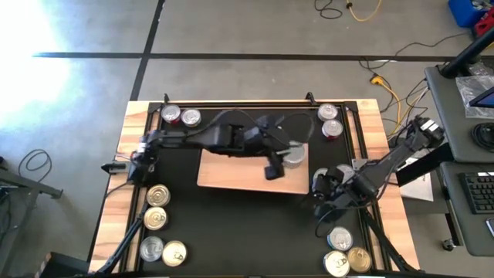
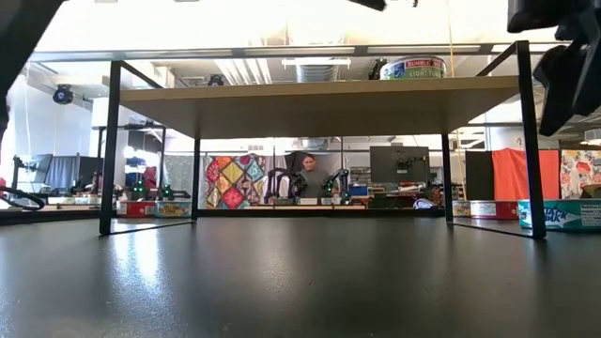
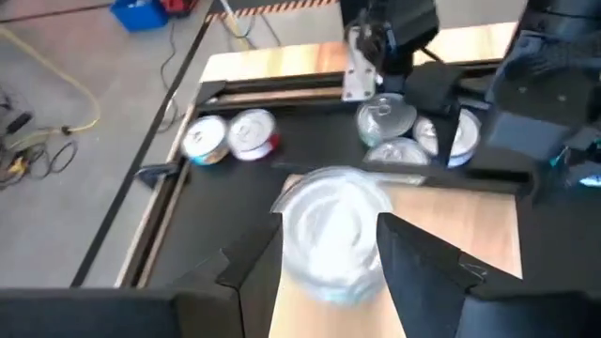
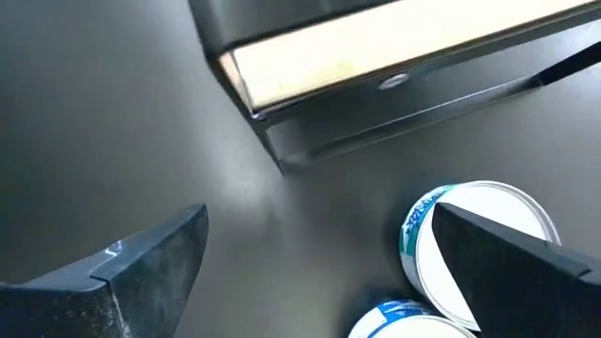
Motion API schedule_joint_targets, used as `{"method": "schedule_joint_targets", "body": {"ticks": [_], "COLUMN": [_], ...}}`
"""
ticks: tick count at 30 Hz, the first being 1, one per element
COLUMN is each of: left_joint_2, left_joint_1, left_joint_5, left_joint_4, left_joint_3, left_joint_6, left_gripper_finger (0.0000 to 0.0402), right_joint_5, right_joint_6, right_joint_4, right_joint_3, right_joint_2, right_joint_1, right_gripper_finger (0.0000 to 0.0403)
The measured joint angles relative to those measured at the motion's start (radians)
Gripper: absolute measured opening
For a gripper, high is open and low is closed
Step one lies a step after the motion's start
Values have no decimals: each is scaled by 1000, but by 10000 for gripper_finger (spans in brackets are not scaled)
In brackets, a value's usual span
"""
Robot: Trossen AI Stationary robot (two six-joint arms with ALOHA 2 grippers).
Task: Stack canned seafood by type on shelf
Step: Put the green blue tuna can on the shelf
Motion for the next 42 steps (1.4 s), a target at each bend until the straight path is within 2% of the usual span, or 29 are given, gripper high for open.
{"method": "schedule_joint_targets", "body": {"ticks": [4,9,16,20,22,30,36,39,42], "left_joint_2": [-119,-288,-511,-606,-638,-756,-761,-741,-724], "left_joint_1": [-2,-27,-112,-132,-138,-185,-186,-186,-186], "left_joint_5": [-2,-1,0,-3,-2,-22,-49,-87,-90], "left_joint_4": [11,67,242,292,281,257,256,257,281], "left_joint_3": [-129,-367,-724,-847,-883,-941,-974,-985,-988], "left_joint_6": [-1,-47,-128,-188,-226,-340,-359,-367,-383], "left_gripper_finger": [153,150,150,150,150,150,150,150,150], "right_joint_5": [56,136,147,141,128,-72,-206,-222,-265], "right_joint_6": [19,73,2,-61,-76,-93,-106,-107,-57], "right_joint_4": [3,-10,-35,-29,-28,-106,-227,-308,-296], "right_joint_3": [28,37,36,36,36,36,36,22,-25], "right_joint_2": [9,2,-3,-3,-3,-11,-41,-67,-121], "right_joint_1": [-4,-47,-158,-227,-255,-258,-255,-231,-220], "right_gripper_finger": [400,400,400,400,400,400,400,400,400]}}
